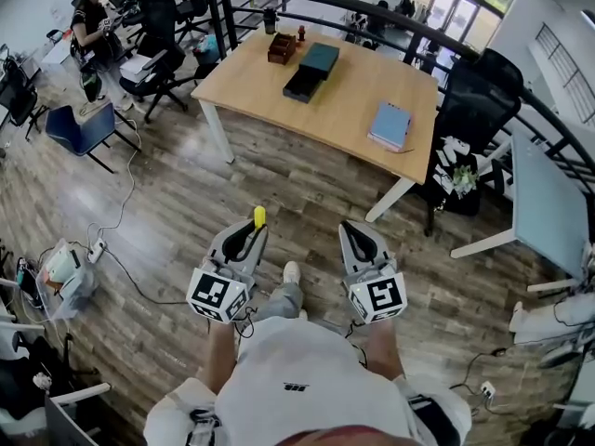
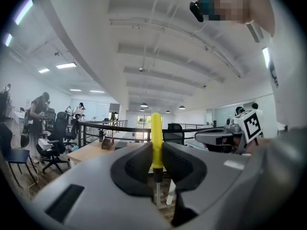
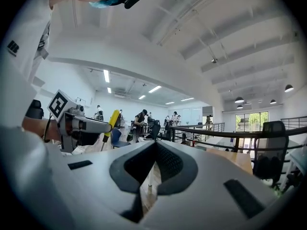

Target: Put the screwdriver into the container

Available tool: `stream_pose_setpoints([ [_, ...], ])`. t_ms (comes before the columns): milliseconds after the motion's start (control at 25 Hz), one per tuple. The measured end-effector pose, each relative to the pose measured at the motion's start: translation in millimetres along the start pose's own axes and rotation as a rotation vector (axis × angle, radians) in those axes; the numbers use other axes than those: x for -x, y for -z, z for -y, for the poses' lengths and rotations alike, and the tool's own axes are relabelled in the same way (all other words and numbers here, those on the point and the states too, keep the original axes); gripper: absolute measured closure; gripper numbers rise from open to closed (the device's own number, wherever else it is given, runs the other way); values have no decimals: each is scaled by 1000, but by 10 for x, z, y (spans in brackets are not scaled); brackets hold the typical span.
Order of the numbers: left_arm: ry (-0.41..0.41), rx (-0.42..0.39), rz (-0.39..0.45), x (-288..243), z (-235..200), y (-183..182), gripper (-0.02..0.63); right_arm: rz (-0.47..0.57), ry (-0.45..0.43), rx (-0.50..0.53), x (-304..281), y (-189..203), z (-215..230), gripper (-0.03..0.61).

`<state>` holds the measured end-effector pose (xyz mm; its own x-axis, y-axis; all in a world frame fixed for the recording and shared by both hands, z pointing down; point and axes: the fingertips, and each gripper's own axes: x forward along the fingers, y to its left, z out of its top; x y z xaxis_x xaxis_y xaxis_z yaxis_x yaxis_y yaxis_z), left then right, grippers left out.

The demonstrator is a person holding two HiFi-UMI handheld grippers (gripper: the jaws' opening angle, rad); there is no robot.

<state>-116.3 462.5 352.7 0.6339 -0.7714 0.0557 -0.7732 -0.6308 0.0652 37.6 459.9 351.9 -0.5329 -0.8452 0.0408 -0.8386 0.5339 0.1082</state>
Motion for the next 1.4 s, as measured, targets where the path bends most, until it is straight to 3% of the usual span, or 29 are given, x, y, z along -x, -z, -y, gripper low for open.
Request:
stream_pose_setpoints([
  [560,-20,33,7,-857,-683,-36,545,-43,-49,14,-972,98,531,588],
  [1400,2,55,17,-2014,-1806,-118,545,-75,-46,21,-2358,199,1185,586],
])
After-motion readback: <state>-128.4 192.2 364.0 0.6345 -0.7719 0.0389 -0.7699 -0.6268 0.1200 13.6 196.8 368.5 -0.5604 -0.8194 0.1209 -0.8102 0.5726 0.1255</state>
